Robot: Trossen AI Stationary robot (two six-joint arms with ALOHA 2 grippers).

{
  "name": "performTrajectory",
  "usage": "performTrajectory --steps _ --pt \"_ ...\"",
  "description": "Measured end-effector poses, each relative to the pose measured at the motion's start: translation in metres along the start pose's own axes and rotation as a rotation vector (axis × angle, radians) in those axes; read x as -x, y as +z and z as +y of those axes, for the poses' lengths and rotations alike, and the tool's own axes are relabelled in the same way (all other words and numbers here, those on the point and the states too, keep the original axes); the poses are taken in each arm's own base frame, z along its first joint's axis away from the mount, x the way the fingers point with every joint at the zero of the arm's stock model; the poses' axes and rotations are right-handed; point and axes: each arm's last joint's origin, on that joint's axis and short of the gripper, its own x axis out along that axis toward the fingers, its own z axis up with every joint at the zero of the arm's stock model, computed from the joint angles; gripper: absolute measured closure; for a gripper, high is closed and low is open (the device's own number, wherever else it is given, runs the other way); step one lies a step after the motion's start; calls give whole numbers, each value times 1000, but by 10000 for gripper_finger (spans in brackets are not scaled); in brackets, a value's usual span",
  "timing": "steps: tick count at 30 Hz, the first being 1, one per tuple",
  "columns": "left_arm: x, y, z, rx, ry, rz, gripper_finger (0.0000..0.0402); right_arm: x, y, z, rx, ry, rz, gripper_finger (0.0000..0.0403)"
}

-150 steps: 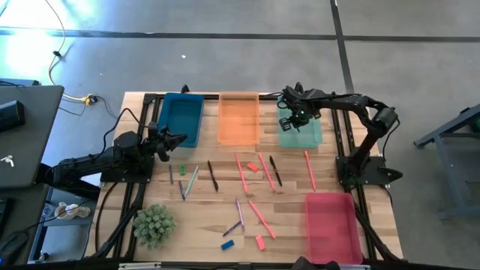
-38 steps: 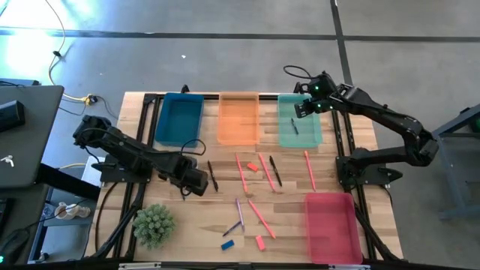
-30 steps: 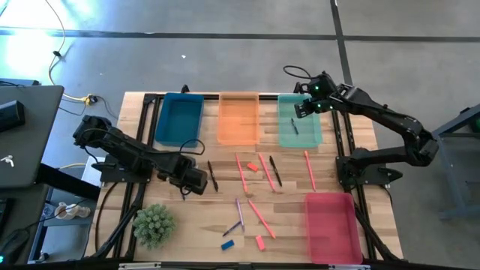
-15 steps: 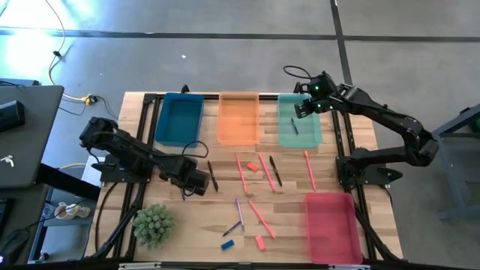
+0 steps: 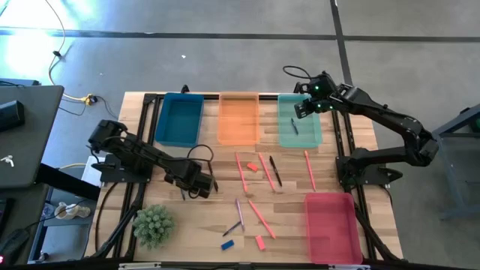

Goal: Sort crayons/erasers/pens/pencils in bins
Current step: Put the green pen into the blue bin

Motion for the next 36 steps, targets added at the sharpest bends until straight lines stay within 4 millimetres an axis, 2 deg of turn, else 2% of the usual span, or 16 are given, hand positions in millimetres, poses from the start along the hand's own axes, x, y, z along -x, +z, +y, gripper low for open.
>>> performTrajectory --steps 6,16,22,26,36 --pt "-5 0 -2 -40 12 8 307 0 0 0 0 0 0 306" --pt "-4 0 -3 -61 -7 9 379 0 0 0 4 0 1 306" --pt "-1 -1 -3 -76 -40 23 392 0 0 0 26 0 1 306" --pt "9 -1 -5 -85 -136 22 394 3 0 0 46 4 -9 306" --pt "58 13 4 -50 -395 -108 395 16 -4 -3 49 15 -35 306"
